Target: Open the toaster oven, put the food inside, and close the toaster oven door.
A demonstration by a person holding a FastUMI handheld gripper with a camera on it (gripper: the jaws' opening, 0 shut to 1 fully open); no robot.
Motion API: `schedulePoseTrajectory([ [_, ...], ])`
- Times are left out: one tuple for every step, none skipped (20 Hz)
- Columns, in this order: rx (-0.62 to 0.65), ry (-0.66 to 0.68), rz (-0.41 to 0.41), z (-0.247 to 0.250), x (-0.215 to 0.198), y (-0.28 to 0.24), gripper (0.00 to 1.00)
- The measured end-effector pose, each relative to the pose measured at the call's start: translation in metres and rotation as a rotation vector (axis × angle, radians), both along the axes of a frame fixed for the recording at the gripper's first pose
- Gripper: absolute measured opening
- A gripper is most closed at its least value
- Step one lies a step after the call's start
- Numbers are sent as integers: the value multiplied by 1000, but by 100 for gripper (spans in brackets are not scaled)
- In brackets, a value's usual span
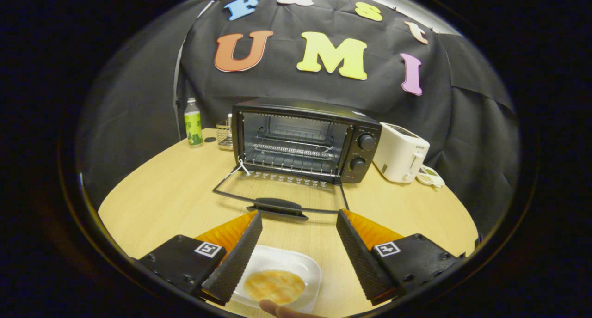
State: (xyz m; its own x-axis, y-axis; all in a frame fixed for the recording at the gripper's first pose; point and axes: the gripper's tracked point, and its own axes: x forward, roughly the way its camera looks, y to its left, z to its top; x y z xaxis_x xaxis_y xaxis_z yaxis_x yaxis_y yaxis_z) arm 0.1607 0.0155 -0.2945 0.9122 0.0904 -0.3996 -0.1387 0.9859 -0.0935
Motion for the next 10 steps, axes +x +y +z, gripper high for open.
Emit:
schedulePoseTrajectory([
  [1, -3, -2, -2, -12, -2, 100],
  [12, -7, -7, -4, -23, -4, 100],
  [27, -8, -6, -8, -33, -3, 100],
  [43, -3, -4, -12, -44, -2, 100],
  [57, 1, -11, -17, -53, -1, 100],
  [65, -5, -21, -19, -62, -3, 100],
  [72, -19, -37, -21, -70, -4, 100],
  [78, -29, -58, -25, -77, -7, 100],
  [89, -37, -74, -29, -84, -7, 100],
  [101, -40, -84, -35, -89, -6, 100],
])
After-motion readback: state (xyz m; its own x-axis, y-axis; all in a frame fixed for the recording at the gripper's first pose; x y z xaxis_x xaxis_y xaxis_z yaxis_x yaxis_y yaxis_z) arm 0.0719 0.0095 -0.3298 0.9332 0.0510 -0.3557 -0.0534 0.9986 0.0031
